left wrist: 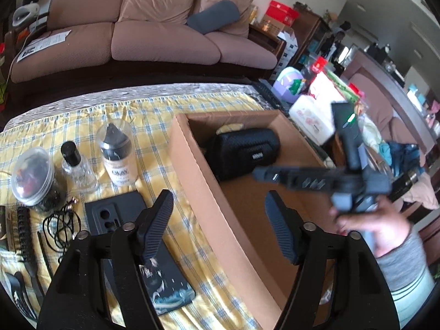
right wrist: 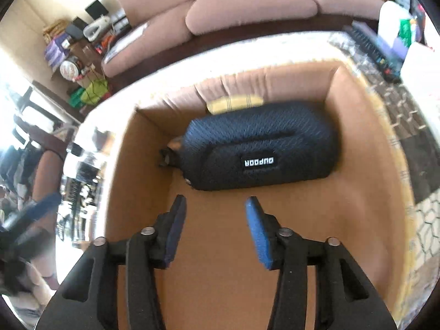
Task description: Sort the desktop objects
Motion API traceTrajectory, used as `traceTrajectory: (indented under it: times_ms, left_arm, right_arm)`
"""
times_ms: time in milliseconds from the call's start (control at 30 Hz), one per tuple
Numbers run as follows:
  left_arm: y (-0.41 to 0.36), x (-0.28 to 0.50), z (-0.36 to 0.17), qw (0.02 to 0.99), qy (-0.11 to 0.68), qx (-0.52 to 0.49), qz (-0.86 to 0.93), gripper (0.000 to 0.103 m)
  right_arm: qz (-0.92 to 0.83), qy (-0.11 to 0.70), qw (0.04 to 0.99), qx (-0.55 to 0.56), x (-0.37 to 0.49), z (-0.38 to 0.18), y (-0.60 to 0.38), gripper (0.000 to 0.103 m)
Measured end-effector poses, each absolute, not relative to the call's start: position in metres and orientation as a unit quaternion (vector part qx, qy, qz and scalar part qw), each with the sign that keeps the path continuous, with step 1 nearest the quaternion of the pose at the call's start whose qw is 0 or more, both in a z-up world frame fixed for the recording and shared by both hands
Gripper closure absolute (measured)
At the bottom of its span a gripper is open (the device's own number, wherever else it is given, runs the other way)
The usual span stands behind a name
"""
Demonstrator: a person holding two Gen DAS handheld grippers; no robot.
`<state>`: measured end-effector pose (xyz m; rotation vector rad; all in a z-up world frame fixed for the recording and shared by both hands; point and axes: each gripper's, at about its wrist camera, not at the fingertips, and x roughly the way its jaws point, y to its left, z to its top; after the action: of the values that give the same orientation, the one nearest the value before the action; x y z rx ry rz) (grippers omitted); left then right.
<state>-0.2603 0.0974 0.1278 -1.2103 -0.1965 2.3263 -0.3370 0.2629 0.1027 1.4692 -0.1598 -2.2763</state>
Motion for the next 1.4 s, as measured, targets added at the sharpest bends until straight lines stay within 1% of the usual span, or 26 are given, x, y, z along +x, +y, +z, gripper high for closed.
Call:
traceTrajectory:
  times_ms: [33, 67, 100, 167, 233, 267, 333, 533, 667, 800, 933, 1100, 1400]
  left_arm:
    - [0.099, -0.255, 0.129, 0.255, -0.071, -0.444, 0.856, 0.025]
    - [0.1, -0.248, 0.13, 0.258, -0.07, -0.443, 0.856, 0.022]
    - [0.101, -0.242, 0.132, 0.259, -0.069, -0.442, 0.856, 0.02]
    - [0.102, -0.231, 0.138, 0.261, -0.071, -0.44, 0.856, 0.008]
    - [0.1, -0.22, 0.144, 0.264, -0.08, -0.437, 0.856, 0.0]
    - [0.099, -0.216, 0.147, 0.266, -0.084, -0.437, 0.855, 0.0]
    - [0.097, -0.207, 0.156, 0.268, -0.088, -0.434, 0.855, 0.0]
    - [0.087, -0.173, 0.18, 0.256, -0.061, -0.421, 0.868, 0.0]
    - [0.077, -0.148, 0.185, 0.249, -0.048, -0.423, 0.87, 0.0]
    - [0.055, -0.118, 0.185, 0.235, -0.053, -0.42, 0.875, 0.0]
    - [0.027, -0.092, 0.176, 0.214, -0.048, -0.424, 0.879, 0.0]
    - [-0.021, -0.064, 0.161, 0.182, -0.045, -0.433, 0.882, 0.0]
    - [-0.117, -0.039, 0.126, 0.118, -0.075, -0.446, 0.884, 0.0]
  right_arm:
    - [-0.824, -0.061, 0.212, 0.521, -0.331, 0.111, 0.264, 0.043]
    - [-0.829, -0.065, 0.213, 0.513, -0.324, 0.119, 0.266, 0.035]
    - [-0.834, -0.068, 0.215, 0.504, -0.316, 0.129, 0.269, 0.032]
    - [-0.842, -0.067, 0.213, 0.491, -0.302, 0.143, 0.274, 0.02]
    - [-0.848, -0.061, 0.212, 0.483, -0.285, 0.157, 0.276, 0.018]
    - [-0.848, -0.06, 0.213, 0.482, -0.278, 0.161, 0.277, 0.012]
    - [-0.849, -0.062, 0.212, 0.48, -0.263, 0.168, 0.278, 0.008]
    - [-0.855, -0.07, 0.217, 0.467, -0.208, 0.179, 0.286, 0.007]
    - [-0.861, -0.054, 0.217, 0.458, -0.175, 0.186, 0.282, 0.007]
    - [-0.867, -0.041, 0.228, 0.442, -0.14, 0.195, 0.268, 0.006]
    - [-0.871, -0.033, 0.245, 0.424, -0.11, 0.2, 0.247, 0.004]
    - [-0.867, -0.024, 0.266, 0.42, -0.085, 0.197, 0.213, 0.004]
    - [-0.86, 0.016, 0.307, 0.407, -0.049, 0.183, 0.144, 0.004]
